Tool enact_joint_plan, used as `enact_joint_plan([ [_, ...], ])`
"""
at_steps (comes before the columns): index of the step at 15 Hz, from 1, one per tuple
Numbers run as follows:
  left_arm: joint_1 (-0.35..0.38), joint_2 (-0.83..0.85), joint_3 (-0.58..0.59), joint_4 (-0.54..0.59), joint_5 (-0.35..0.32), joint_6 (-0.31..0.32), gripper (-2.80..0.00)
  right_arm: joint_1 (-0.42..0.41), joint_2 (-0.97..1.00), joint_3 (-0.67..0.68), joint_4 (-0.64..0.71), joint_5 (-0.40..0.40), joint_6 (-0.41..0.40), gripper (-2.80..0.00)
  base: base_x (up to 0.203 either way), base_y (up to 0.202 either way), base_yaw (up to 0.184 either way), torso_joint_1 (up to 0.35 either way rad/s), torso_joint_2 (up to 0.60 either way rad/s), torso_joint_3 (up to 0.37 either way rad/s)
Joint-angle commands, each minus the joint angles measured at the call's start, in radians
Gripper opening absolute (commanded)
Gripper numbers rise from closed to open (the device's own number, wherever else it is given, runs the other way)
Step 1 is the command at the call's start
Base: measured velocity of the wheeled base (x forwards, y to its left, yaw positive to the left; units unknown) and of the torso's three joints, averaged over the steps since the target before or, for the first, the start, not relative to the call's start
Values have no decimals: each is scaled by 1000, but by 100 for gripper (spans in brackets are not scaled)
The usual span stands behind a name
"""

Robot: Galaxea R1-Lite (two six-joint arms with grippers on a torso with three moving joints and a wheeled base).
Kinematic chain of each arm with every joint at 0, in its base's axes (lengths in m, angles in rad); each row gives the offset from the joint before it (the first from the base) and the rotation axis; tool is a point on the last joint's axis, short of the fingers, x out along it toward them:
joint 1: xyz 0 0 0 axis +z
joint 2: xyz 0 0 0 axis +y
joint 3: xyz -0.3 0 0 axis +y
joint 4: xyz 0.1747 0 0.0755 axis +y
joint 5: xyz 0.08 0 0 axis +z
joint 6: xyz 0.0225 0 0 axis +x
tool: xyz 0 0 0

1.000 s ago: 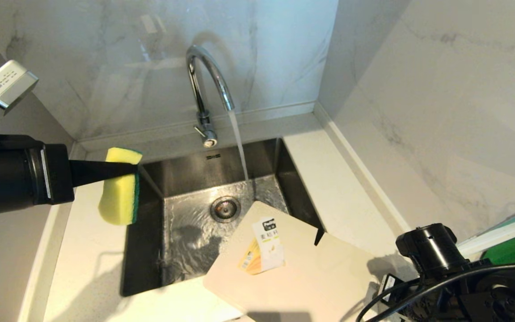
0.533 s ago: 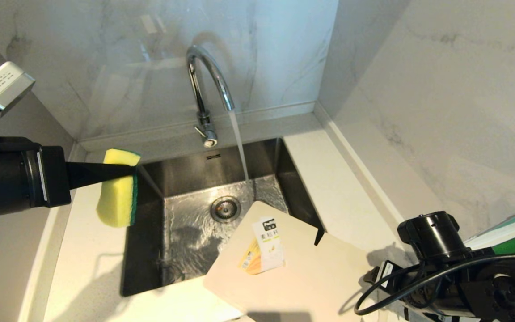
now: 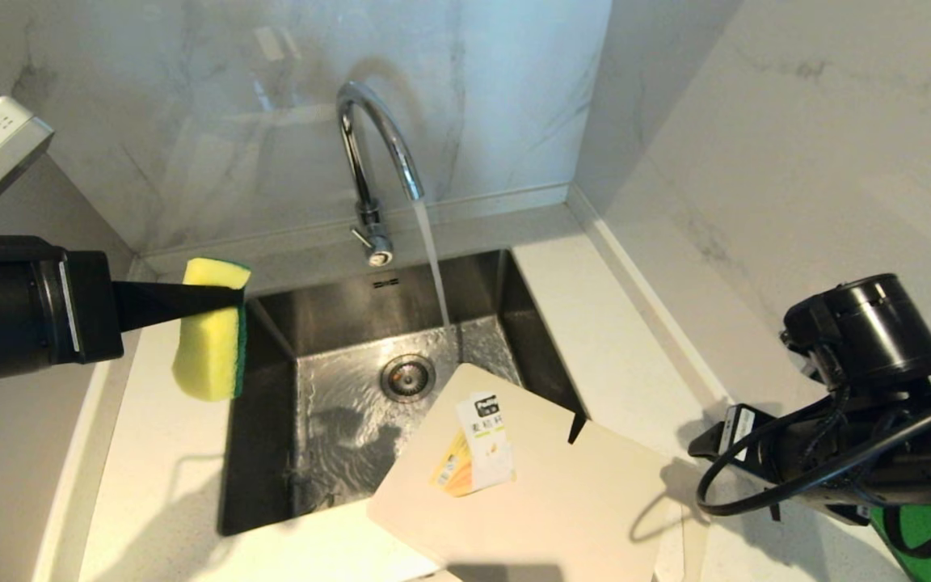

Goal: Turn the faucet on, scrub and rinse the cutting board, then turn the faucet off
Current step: Put down the cleaning cloth

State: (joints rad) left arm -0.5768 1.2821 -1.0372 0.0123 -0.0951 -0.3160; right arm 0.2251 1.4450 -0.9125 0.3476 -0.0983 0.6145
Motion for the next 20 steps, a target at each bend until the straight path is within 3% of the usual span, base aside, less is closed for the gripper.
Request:
enact_joint_plan([
  [1,0,0,-5,-2,0,-2,-280,0,-66,-108,134,-61,-46,-280,0,0,0,0,0,0],
  [8,2,5,-22,-3,7,-2,-280,-4,-210,-452,602,-113,-110,-280,0,0,0,0,0,0],
  [10,2,20,-43,-3,37,-3,-280,-18,-269,-466,668,-171,-119,-280,0,0,0,0,0,0],
  [17,0,5,-50,-3,37,-3,-280,-34,-637,-419,894,-232,-152,-280,0,0,0,0,0,0],
  [20,0,0,-50,2,37,10,-280,-137,-701,-379,930,-237,-85,-280,0,0,0,0,0,0],
])
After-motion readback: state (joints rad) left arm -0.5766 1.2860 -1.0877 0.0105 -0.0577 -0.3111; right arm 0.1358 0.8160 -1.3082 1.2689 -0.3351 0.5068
